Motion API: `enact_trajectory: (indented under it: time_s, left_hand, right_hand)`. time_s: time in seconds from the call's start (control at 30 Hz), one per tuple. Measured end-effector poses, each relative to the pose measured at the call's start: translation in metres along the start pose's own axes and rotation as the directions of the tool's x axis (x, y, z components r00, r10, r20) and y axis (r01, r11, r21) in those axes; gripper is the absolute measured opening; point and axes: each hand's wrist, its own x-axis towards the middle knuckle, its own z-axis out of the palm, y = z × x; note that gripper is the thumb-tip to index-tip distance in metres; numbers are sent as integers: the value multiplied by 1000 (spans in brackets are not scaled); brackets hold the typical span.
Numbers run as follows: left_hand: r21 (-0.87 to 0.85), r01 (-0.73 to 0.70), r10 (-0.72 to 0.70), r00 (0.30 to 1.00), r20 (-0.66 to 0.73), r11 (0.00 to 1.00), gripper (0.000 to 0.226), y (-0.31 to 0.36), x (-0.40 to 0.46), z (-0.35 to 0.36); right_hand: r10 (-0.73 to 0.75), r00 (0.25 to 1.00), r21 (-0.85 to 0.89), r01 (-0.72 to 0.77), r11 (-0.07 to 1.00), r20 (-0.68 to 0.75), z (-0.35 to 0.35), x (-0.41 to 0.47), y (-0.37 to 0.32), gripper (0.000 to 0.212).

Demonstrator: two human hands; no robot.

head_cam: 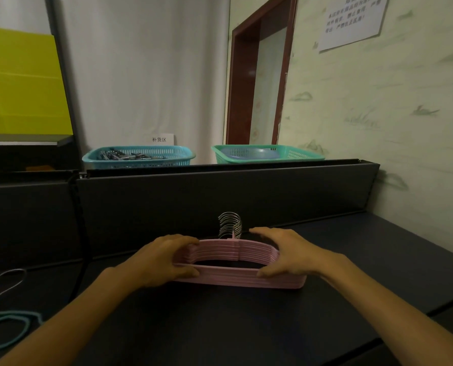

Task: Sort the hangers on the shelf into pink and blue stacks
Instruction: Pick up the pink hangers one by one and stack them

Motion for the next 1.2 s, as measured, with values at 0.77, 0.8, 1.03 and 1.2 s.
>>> enact_trajectory:
  time_s: [0.77, 0.8, 1.03, 1.2]
  left_hand:
    - [177, 34, -71, 976, 207, 984, 74, -1, 33, -9]
    - [190, 34, -74, 975, 208, 981, 72, 1, 34, -9]
    - [228, 69, -125, 962, 243, 971, 72, 4, 41, -7]
    - [261, 61, -133, 954, 268, 963, 74, 7, 42, -7]
  right_hand:
    - [151, 982, -312, -111, 943, 109, -10, -5, -1, 70]
    - [142, 985, -318, -104, 942, 99, -9, -6, 0, 71]
    - [158, 978, -258, -119, 959, 135, -6, -5, 5, 73]
    - [142, 978, -252, -100, 963, 154, -8, -2, 5, 74]
